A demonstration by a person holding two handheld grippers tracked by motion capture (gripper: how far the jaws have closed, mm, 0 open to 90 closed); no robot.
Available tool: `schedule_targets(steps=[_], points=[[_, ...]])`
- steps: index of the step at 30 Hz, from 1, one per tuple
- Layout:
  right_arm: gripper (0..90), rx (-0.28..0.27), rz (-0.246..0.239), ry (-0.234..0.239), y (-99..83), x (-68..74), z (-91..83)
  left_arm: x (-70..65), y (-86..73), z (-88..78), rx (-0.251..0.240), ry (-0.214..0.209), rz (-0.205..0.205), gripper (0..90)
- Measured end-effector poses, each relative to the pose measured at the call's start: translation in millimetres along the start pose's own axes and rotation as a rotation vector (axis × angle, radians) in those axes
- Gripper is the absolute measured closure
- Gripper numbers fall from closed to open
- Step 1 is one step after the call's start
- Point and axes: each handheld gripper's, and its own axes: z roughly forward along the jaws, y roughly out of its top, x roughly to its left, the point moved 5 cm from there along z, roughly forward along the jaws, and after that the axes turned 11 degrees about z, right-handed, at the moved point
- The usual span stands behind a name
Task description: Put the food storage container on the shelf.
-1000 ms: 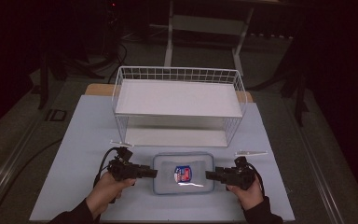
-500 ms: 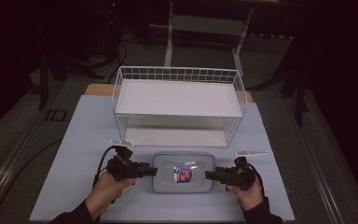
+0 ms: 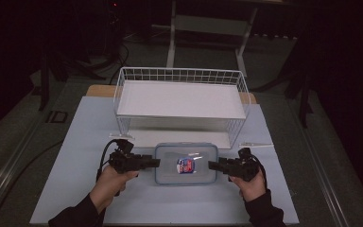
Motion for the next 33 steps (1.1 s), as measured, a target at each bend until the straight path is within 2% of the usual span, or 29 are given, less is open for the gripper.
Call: schedule_targets(steps=[2,6,21,25,27,33], points=[[48.0,-0.005,-0.002,0.000,3.6,-1.6,1.4,2.5,2.4,0.4,-0.001,0.005,0.006,56.5],[48.0,-0.015,-0.004,-0.004,10.3,-3.6,4.0,7.0,6.7,2.7,-0.006,0.012,-0.011,56.2],[47.9,-0.048,0.001,-0.012,34.4,-15.2,14.0,28.1,21.2,11.8,-0.043,0.035,0.009,55.9],[47.6,-0.067,-0.007,-0.018,40.7,-20.8,21.2,36.7,23.6,15.5,-0.074,0.059,0.020,55.6],[47.5,-0.082,-0.007,-0.016,43.3,-22.8,23.5,38.3,25.0,15.9,-0.087,0.069,0.041,55.5],[47.1,-0.108,-0.021,-0.029,49.0,-25.6,27.8,42.7,27.3,22.8,-0.099,0.109,0.037,53.9]])
